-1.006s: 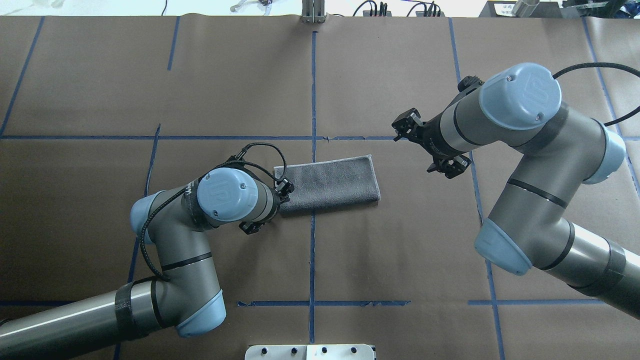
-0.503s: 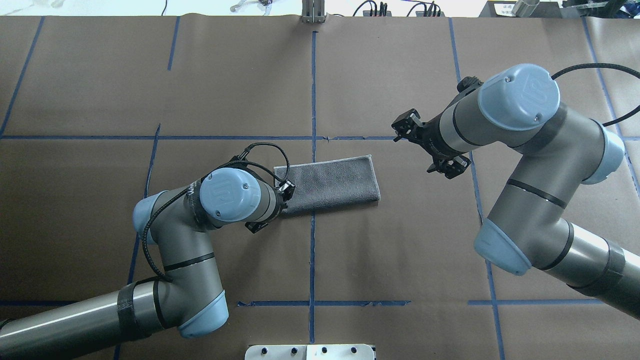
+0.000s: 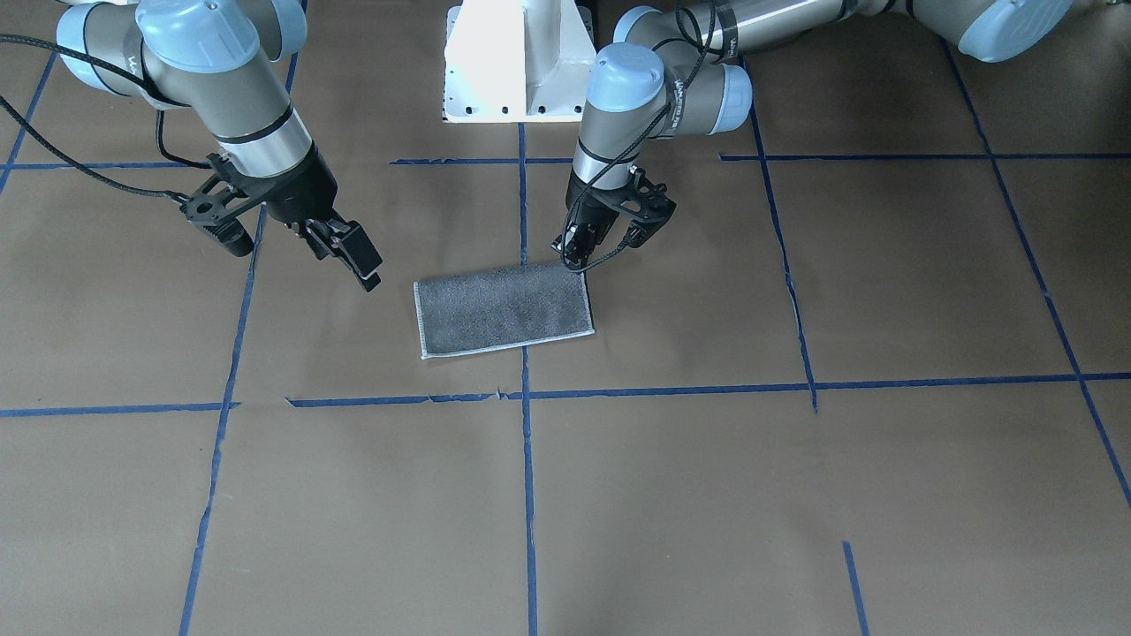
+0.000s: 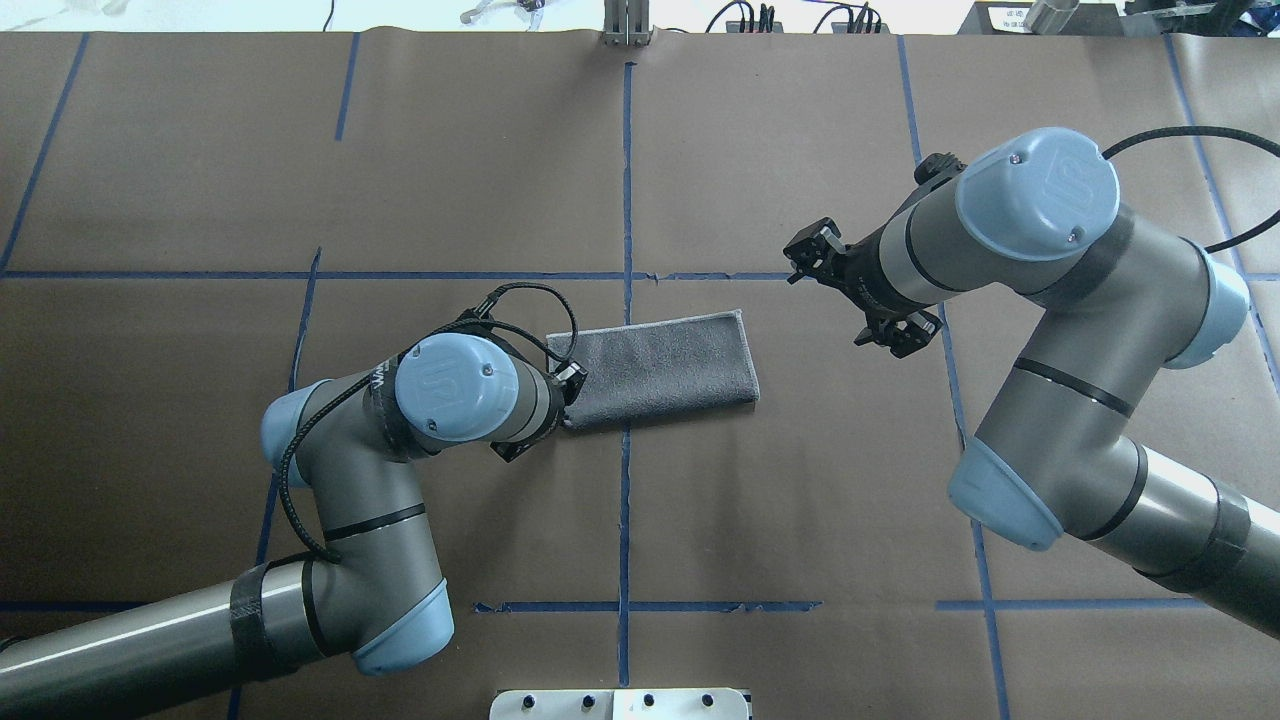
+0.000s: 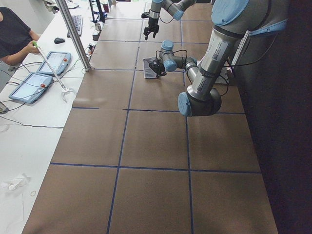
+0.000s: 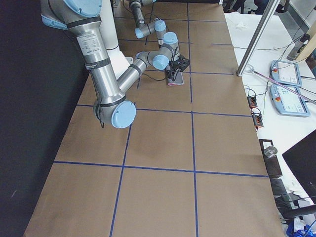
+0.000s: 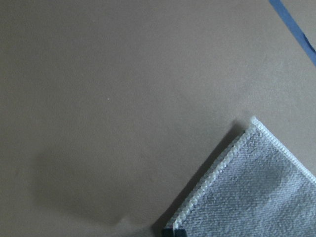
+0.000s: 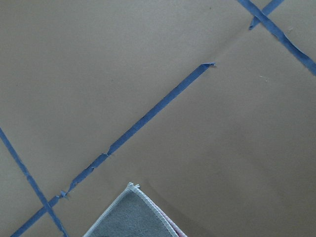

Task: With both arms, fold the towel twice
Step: 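Move the left gripper to the folded strip's end nearest it while the right gripper waits, then grasp the strip end with the left gripper and fold it over the other half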

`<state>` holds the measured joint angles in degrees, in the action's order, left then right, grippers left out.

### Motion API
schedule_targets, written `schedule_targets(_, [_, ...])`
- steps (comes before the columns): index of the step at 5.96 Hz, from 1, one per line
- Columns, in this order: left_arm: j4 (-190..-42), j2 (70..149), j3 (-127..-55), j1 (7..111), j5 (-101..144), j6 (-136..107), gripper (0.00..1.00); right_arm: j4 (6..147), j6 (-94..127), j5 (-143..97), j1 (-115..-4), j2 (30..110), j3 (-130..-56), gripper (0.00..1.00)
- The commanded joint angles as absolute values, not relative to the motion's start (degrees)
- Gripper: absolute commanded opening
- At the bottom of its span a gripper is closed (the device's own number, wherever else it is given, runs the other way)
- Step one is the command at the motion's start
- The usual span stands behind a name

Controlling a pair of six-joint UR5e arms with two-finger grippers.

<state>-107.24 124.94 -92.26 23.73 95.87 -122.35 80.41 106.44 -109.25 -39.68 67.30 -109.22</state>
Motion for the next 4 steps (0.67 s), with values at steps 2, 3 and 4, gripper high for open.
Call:
schedule_targets(2, [-106.0, 124.8, -93.2, 28.6, 96.1, -107.6, 0.01, 80.4, 106.4, -109.3, -39.7, 67.2, -109.3, 0.99])
schedule_targets(3, [-106.0, 124.8, -93.6, 31.3, 98.9, -103.1, 0.01, 80.4, 106.4, -109.3, -39.7, 67.1, -109.4, 0.99])
schedule_targets(4, [-106.0, 124.5, -95.3, 33.0, 100.5, -102.0, 0.02, 80.4, 106.4, -109.4, -39.7, 67.1, -109.3, 0.99])
